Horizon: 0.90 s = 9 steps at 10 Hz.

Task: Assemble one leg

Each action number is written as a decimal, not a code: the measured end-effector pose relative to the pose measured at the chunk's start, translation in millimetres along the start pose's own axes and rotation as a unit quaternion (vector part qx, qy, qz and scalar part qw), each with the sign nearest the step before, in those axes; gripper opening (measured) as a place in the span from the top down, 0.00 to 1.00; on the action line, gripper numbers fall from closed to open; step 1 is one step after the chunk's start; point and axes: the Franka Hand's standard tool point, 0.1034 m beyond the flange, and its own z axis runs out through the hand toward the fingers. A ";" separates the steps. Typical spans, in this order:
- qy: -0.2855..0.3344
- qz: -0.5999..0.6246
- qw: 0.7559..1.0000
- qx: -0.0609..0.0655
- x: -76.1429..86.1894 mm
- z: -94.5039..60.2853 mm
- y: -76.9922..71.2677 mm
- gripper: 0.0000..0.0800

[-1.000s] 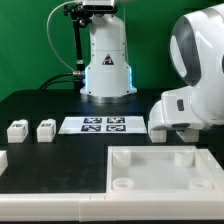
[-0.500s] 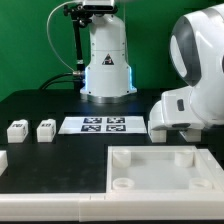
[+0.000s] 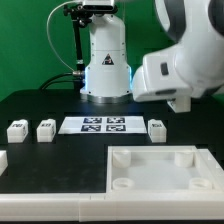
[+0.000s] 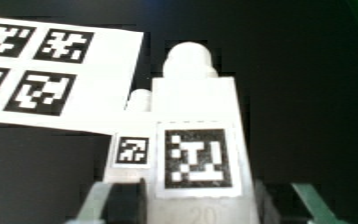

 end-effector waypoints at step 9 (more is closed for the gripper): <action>0.396 -0.057 0.916 -0.013 23.3 -149.8 23.7 0.64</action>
Offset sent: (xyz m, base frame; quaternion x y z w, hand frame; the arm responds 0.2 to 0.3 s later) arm 0.0664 -0.0209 -0.0286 -0.0023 0.2965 -0.0625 0.9530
